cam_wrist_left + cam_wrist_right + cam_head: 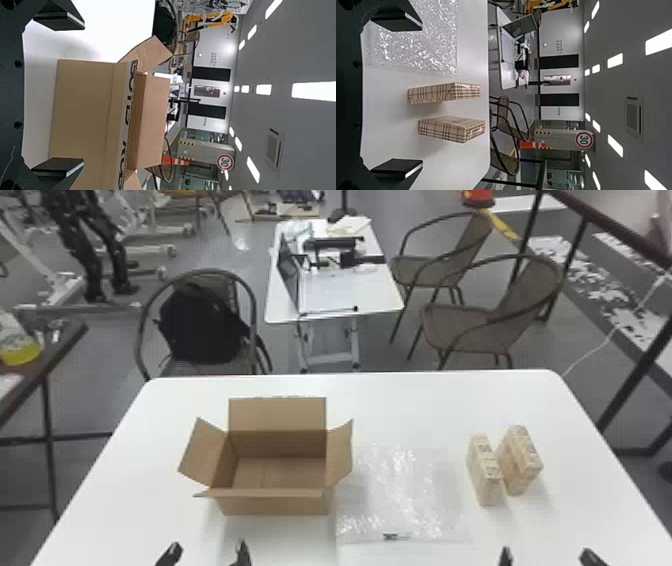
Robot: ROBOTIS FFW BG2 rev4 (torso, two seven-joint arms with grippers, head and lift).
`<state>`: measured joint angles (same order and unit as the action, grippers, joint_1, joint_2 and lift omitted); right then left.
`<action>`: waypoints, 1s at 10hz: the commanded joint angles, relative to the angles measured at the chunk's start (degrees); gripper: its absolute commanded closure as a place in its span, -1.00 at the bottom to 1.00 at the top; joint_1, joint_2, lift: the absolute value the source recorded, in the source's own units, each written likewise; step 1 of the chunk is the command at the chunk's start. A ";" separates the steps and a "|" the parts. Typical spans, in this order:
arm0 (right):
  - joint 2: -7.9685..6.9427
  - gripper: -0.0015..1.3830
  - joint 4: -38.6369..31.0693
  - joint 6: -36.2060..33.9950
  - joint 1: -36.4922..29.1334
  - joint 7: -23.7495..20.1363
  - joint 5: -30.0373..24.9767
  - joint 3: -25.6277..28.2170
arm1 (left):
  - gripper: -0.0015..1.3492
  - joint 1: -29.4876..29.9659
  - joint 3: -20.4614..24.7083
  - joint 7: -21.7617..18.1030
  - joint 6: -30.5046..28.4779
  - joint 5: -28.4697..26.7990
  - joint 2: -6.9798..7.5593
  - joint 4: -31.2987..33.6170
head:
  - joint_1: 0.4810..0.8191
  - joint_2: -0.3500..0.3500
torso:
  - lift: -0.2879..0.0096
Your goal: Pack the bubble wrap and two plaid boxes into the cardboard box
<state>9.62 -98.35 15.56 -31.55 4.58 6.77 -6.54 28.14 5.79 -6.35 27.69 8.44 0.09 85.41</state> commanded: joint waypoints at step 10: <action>0.14 -0.87 0.18 0.00 0.00 -0.01 0.35 -0.14 | -0.84 -0.36 0.10 -1.03 -0.09 0.79 -0.24 0.02 | 0.27 0.25 | 0.84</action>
<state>9.76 -98.20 15.56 -31.55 4.57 7.01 -6.63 27.77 5.87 -7.36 27.55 8.87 0.09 85.36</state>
